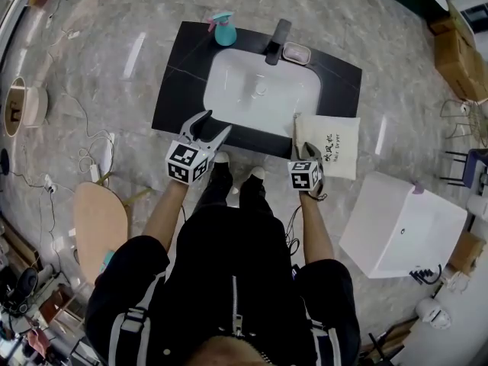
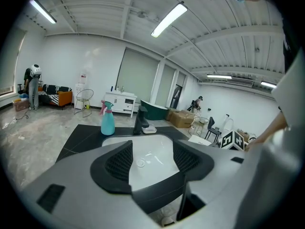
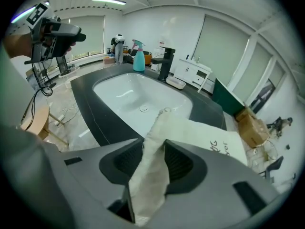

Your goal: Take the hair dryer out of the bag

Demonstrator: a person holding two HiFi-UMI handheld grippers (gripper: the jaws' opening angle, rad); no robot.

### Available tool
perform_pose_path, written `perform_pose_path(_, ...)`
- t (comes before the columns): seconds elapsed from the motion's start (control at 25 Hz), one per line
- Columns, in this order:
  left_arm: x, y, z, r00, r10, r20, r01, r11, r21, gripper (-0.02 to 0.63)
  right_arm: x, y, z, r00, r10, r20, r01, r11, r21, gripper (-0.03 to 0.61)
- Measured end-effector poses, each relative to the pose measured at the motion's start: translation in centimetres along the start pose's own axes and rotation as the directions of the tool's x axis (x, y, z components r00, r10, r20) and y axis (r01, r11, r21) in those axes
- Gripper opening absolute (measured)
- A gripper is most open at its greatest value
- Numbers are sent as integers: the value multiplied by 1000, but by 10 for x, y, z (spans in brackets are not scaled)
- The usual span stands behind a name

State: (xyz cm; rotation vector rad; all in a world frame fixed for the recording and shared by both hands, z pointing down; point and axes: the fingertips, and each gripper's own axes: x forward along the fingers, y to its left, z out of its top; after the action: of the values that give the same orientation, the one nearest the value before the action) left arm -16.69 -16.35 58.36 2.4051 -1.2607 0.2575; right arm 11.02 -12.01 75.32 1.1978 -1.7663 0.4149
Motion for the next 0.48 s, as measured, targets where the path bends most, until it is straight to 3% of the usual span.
perform_pose_path(0.24, 1, -7, -1, 1000, -19, 1, 19, 1000, -7, 268, -6, -2, -2, 1000, 13, 6, -14, 999, 35, 105)
perform_pose_path(0.48, 8, -14, 0, 999, -45, -5, 45, 999, 4, 268, -17, -8, 1, 998, 47, 35, -50, 993, 106, 86)
